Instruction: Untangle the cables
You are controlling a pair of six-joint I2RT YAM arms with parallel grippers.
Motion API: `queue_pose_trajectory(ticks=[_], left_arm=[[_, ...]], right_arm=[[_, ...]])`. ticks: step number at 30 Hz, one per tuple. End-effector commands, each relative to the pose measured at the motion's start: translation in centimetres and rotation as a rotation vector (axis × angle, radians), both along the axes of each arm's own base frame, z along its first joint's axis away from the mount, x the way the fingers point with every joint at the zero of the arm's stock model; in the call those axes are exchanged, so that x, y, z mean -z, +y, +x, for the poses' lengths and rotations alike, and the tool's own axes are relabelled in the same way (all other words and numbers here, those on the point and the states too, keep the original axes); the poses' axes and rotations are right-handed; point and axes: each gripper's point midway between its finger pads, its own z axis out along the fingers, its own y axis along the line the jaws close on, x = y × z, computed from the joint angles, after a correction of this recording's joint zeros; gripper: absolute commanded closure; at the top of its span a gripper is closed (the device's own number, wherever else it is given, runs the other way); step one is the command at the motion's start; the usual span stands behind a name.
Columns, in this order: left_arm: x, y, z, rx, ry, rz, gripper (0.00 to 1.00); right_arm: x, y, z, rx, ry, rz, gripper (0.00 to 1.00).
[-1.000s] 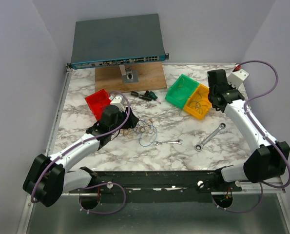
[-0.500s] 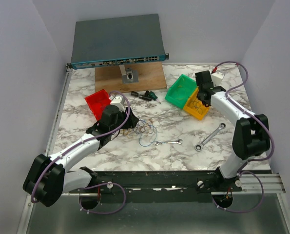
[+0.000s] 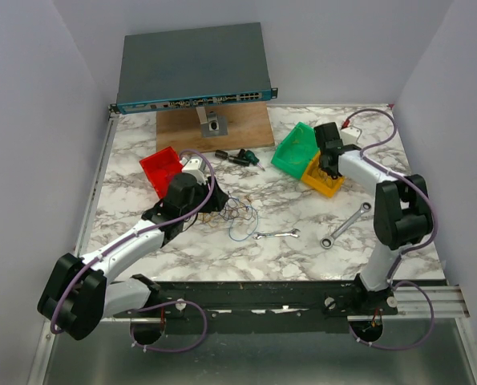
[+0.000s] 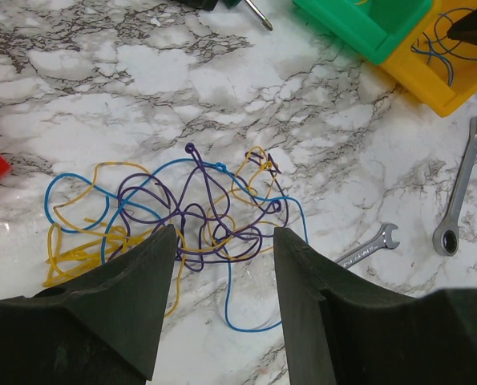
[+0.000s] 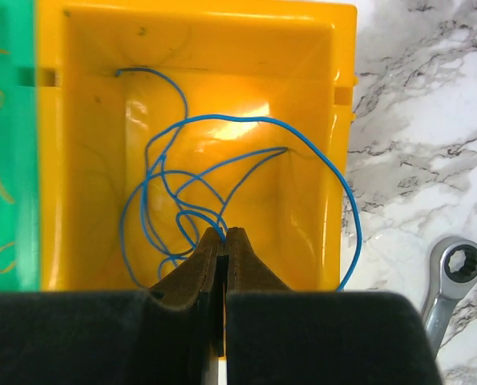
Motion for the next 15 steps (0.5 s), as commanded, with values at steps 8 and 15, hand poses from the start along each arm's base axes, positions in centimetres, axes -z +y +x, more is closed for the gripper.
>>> queue_pose_trajectory(ticks=[8, 15], left_arm=[[-0.5, 0.2, 0.3, -0.011, -0.020, 0.017, 0.47], [-0.6, 0.3, 0.2, -0.013, -0.025, 0.017, 0.47]], right_arm=[[-10.2, 3.4, 1.7, -0.138, -0.253, 0.197, 0.99], [-6.7, 2.3, 1.5, -0.099, -0.202, 0.264, 0.99]])
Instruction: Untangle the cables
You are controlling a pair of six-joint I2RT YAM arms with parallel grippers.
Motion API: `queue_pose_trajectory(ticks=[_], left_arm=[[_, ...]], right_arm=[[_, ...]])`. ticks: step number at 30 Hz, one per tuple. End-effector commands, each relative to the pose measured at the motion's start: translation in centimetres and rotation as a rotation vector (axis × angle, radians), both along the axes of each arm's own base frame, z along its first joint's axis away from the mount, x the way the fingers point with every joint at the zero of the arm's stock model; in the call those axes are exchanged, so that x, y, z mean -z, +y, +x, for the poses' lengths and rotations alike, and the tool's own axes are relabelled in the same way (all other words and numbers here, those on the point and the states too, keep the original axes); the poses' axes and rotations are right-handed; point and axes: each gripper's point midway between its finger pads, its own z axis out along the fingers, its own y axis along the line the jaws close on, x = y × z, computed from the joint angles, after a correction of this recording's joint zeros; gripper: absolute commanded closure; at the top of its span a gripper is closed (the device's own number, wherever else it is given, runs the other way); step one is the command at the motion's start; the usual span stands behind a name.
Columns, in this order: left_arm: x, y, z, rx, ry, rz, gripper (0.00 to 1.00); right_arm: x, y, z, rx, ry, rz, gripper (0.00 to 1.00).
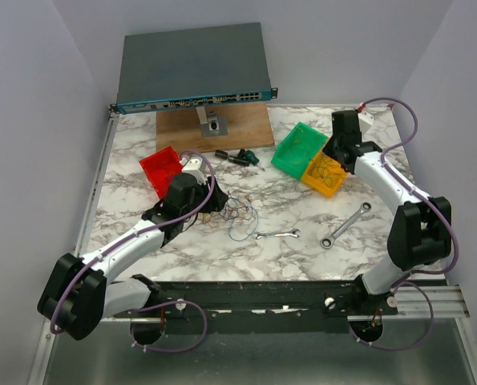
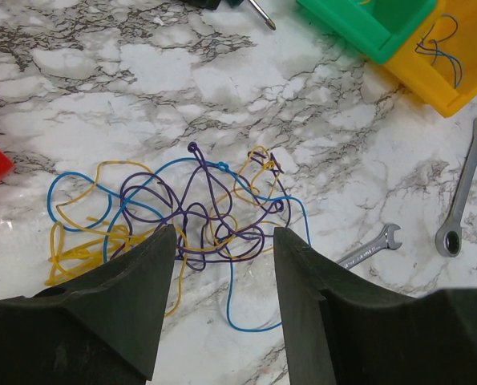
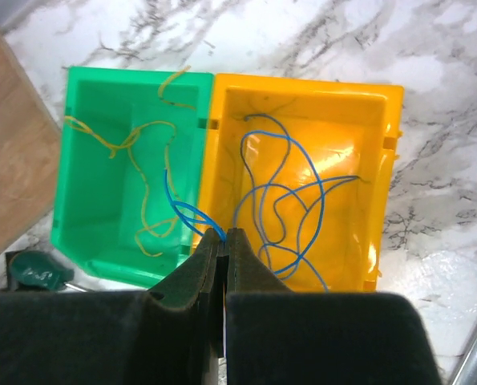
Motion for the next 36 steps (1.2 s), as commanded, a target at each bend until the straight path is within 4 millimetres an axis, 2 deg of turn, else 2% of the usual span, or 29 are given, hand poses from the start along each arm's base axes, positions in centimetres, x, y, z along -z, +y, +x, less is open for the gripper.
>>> queue_pose_trajectory(ticks=[1, 6, 8, 11, 13, 14, 15, 18, 21, 24, 27, 29, 33, 36], left_arm=[[-0.7, 0.2, 0.2, -0.009, -0.028, 0.011, 0.47], [-0.9, 0.1, 0.2, -0.002, -0.029, 0.008, 0.46], [-0.8, 0.1, 0.1, -0.002, -0.026, 0.008, 0.47], [-0.8, 0.0, 0.1, -0.001, -0.026, 0.009, 0.47], [-0.8, 0.0, 0.1, -0.002, -0.027, 0.009, 0.47], [-0.9, 0.0, 0.2, -0.002, -0.030, 0.009, 0.46], [-0.9, -0.1, 0.1, 0.004, -0.031, 0.009, 0.46], [-1.0, -0.6, -0.1, 0.030, -0.034, 0.003, 0.44], [-0.9, -0.9, -0.2, 0.039, -0.037, 0.009, 0.43], [-0.7, -0.9, -0.2, 0.038, -0.032, 0.020, 0.42], [-0.5, -0.9, -0.3, 0.038, -0.028, 0.029, 0.40], [-0.1, -0.7, -0.2, 0.025, -0.016, 0.038, 0.36], [-0.5, -0.9, -0.2, 0.021, 0.028, 0.049, 0.31], [0.3, -0.5, -1.1, 0.005, 0.077, 0.046, 0.29]], right_arm=[[3.6, -1.0, -0.4, 0.027, 0.066, 0.045, 0.99], [6.4, -3.6, -1.7, 0.149, 0.131, -0.043, 0.99], [7.4, -3.8, -1.7, 0.148, 0.155, -0.064, 0.91], [7.2, -3.3, -1.9, 0.115, 0.192, -0.069, 0.54], [4.9, -3.1, -2.0, 0.095, 0.129, -0.057, 0.26], [3.9, -2.9, -2.1, 0.071, 0.098, -0.050, 0.23], [2.5, -2.5, -2.2, 0.040, 0.063, -0.038, 0.22], [0.3, -0.5, -2.8, -0.088, 0.033, 0.011, 0.22], [-0.8, 3.2, -4.3, -0.269, 0.023, 0.056, 0.22], [-1.0, 8.3, -6.6, -0.478, -0.002, 0.078, 0.22], [0.5, 13.8, -9.5, -0.674, -0.003, 0.123, 0.24], [2.0, 16.5, -11.1, -0.769, 0.011, 0.138, 0.29], [4.7, 19.6, -13.0, -0.851, 0.013, 0.146, 0.34], [6.4, 21.1, -13.8, -0.873, 0.023, 0.174, 0.36]])
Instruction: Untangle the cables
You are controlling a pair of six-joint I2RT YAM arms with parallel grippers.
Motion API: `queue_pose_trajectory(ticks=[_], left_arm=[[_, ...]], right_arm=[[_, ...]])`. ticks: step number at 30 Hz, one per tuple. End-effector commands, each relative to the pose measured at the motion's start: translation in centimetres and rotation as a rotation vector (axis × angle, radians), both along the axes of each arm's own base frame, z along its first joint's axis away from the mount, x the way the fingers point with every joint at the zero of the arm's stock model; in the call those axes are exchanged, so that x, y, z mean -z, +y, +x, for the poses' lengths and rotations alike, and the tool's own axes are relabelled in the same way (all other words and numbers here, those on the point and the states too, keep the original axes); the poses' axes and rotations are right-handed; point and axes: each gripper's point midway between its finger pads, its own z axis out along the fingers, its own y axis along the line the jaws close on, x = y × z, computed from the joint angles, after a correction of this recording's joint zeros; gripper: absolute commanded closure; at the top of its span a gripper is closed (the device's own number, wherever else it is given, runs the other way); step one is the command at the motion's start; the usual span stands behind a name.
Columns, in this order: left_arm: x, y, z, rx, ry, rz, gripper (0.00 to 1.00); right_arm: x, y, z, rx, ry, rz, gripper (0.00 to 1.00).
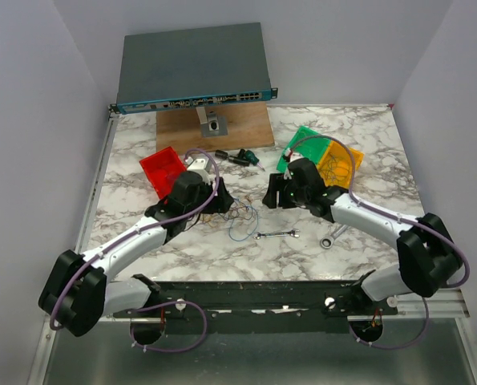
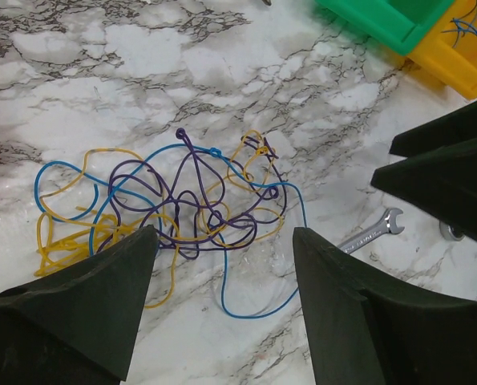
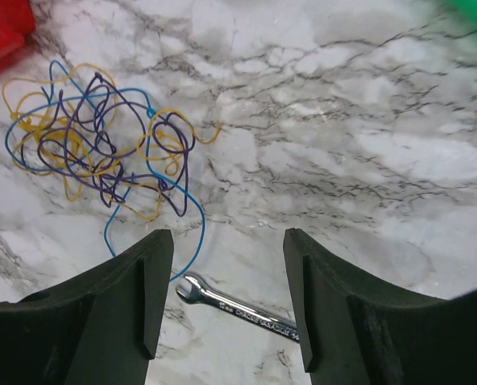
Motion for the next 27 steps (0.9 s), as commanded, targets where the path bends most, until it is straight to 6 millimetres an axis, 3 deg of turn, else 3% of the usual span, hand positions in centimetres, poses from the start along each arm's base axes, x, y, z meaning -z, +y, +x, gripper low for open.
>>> queue_pose_trajectory(ticks=[1, 6, 13, 15, 17, 19, 20, 23, 27], left_arm=[[0.3, 0.4, -0.7, -0.034, 0.042, -0.001, 0.28], [1.3, 0.6, -1.1, -0.011, 0.018, 0.005, 0.26], [2.3, -0.1, -0.8, 0.022, 0.024, 0.005, 0.26], [2.6, -0.2, -0.8, 0.025, 0.031, 0.013, 0.26], [2.6, -0.1, -0.8, 0.024, 0.031, 0.018, 0.27], [2.5, 0.0, -0.8, 0.022, 0.029, 0.019, 0.27], [2.3, 0.0, -0.7, 0.021, 0.022, 0.017, 0.27], [2.3, 0.1, -0.7, 0.019, 0.013, 0.016, 0.27], [2.2, 0.0, -0.7, 0.021, 0.010, 0.016, 0.27]], right_arm=[[0.8, 3.2, -0.1, -0.062, -0.037, 0.083, 0.36], [3.6, 5.3, -1.3, -0.115, -0.019, 0.082, 0.40], [7.1, 6.3, -1.9, -0.134, 0.027, 0.027, 0.49], [7.1, 6.7, -2.1, -0.148, 0.026, 0.035, 0.55], [7.1, 6.8, -2.2, -0.151, 0.027, 0.033, 0.72], [6.5, 6.5, -2.1, -0.135, 0.015, 0.027, 0.93], [5.7, 6.3, -2.0, -0.129, 0.001, 0.034, 0.98], [3.0, 6.0, -2.3, -0.117, -0.042, 0.073, 0.99], [-3.4, 6.3, -3.3, -0.158, -0.124, 0.189, 0.99]])
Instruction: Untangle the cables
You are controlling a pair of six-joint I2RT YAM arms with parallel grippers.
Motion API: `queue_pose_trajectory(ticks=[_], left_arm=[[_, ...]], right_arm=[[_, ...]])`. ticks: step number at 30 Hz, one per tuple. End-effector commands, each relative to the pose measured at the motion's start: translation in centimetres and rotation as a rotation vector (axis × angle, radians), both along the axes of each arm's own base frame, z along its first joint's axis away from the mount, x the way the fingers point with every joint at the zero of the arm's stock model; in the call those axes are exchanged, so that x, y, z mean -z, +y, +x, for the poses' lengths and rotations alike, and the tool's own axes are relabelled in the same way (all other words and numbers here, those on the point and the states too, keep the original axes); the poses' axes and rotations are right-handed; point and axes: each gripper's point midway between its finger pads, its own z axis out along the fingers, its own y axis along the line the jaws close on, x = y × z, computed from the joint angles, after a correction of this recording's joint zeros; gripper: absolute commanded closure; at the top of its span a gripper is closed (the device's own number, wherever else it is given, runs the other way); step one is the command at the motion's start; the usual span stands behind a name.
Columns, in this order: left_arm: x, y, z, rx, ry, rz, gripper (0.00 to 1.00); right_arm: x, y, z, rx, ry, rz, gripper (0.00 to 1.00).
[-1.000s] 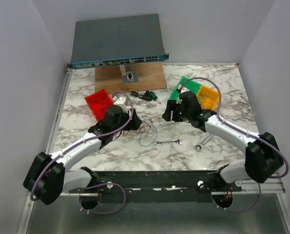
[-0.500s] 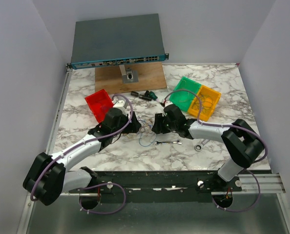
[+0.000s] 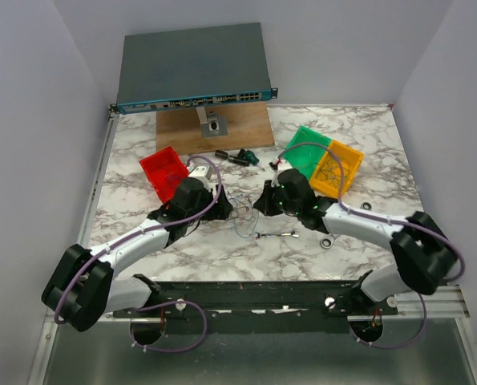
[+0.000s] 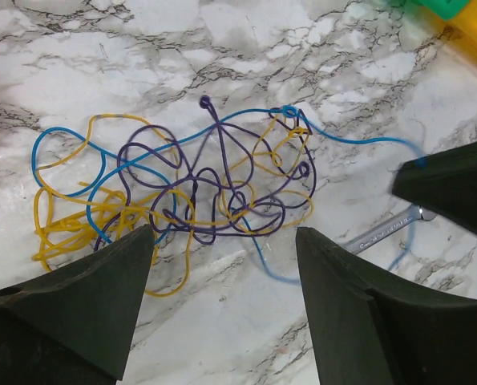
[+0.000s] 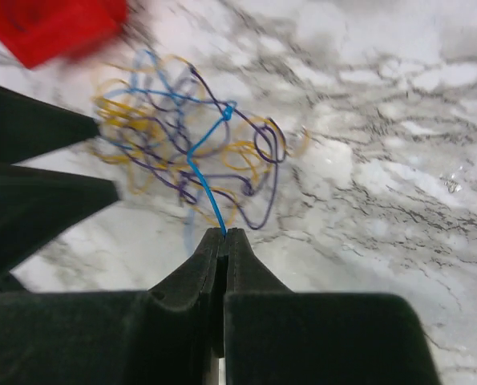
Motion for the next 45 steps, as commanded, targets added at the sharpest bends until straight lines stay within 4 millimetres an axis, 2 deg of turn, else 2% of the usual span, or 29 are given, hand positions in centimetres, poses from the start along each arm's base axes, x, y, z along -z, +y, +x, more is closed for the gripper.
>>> queue_pose_trajectory(ticks=[1, 3, 10, 14, 18, 20, 24, 27, 30, 33, 35, 37, 38, 40, 45], left_arm=[[-0.9, -0.5, 0.2, 0.022, -0.041, -0.014, 0.27], [-0.9, -0.5, 0.1, 0.025, -0.045, -0.013, 0.27], [-1.4, -0.5, 0.0, 0.042, -0.081, -0.023, 0.27], [-1.3, -0.4, 0.1, 0.040, -0.079, -0.010, 0.27], [-0.6, 0.0, 0.4, 0.017, -0.048, 0.026, 0.31], [-0.4, -0.1, 0.4, 0.018, -0.035, 0.033, 0.32], [0.8, 0.1, 0.5, 0.005, 0.015, 0.061, 0.32], [1.7, 0.2, 0.9, -0.010, 0.066, 0.083, 0.32], [3.3, 0.9, 1.1, -0.047, 0.138, 0.143, 0.30], [4.4, 1.5, 1.3, -0.073, 0.192, 0.185, 0.32], [4.7, 1.2, 1.3, -0.058, 0.211, 0.169, 0.39], [4.6, 0.5, 1.1, -0.020, 0.215, 0.143, 0.54], [4.6, 0.3, 1.0, -0.010, 0.217, 0.136, 0.66], [4.6, 0.4, 1.1, -0.014, 0.214, 0.137, 0.80], [3.3, 0.7, 1.0, -0.037, 0.158, 0.098, 0.85]], right_arm=[[-7.9, 0.6, -0.7, -0.033, -0.106, 0.141, 0.99], [-11.5, 0.6, -1.0, -0.038, -0.147, 0.181, 0.99], [-21.8, -1.2, -1.1, 0.007, -0.258, 0.215, 0.99], [-26.9, -1.7, -1.4, 0.011, -0.326, 0.268, 0.99], [-30.8, -2.5, -1.8, 0.026, -0.376, 0.295, 0.99], [-32.4, -4.2, -1.0, 0.117, -0.413, 0.273, 0.99], [-35.6, -10.2, 0.8, 0.427, -0.494, 0.203, 0.99], [-39.0, -13.7, 0.7, 0.569, -0.564, 0.200, 0.99], [-42.0, -16.7, 0.3, 0.689, -0.621, 0.192, 0.99], [-43.7, -18.7, -0.1, 0.758, -0.653, 0.156, 0.99], [-44.0, -19.4, -0.2, 0.781, -0.660, 0.139, 0.99], [-43.8, -19.7, -0.3, 0.790, -0.660, 0.121, 0.99], [-43.5, -19.9, -0.3, 0.801, -0.658, 0.109, 0.99], [-43.1, -20.8, -0.3, 0.841, -0.659, 0.074, 0.99], [-41.7, -22.2, -0.2, 0.899, -0.657, -0.026, 0.99]])
